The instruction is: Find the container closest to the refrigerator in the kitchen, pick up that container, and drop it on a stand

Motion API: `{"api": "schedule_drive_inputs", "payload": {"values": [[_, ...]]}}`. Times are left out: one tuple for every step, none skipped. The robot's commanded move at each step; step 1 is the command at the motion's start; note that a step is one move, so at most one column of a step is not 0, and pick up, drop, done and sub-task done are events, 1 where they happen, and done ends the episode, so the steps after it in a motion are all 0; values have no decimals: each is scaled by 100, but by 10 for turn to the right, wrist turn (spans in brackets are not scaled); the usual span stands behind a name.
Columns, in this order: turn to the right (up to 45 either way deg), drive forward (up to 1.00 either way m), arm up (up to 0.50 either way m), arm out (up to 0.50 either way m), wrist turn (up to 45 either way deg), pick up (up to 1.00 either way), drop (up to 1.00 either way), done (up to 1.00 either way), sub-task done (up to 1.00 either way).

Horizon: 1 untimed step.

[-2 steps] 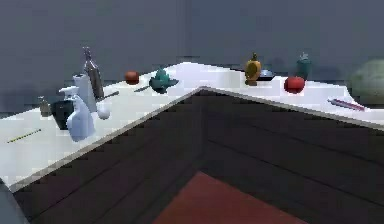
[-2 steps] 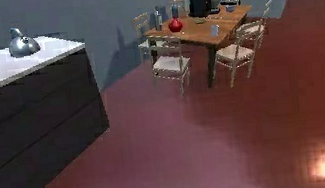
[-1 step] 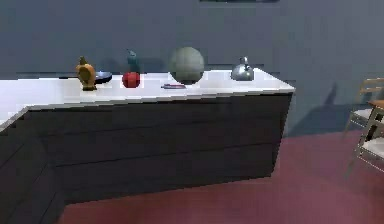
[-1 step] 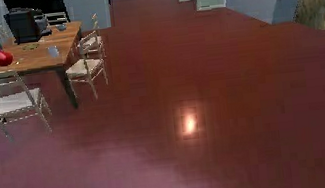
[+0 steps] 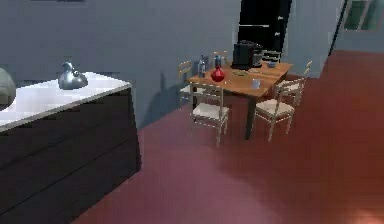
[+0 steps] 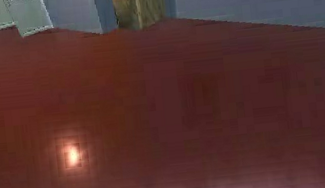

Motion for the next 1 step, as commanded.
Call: {"api": "schedule_drive_inputs", "payload": {"values": [[420, 0, 0, 0, 0, 0, 0, 0, 0]]}}
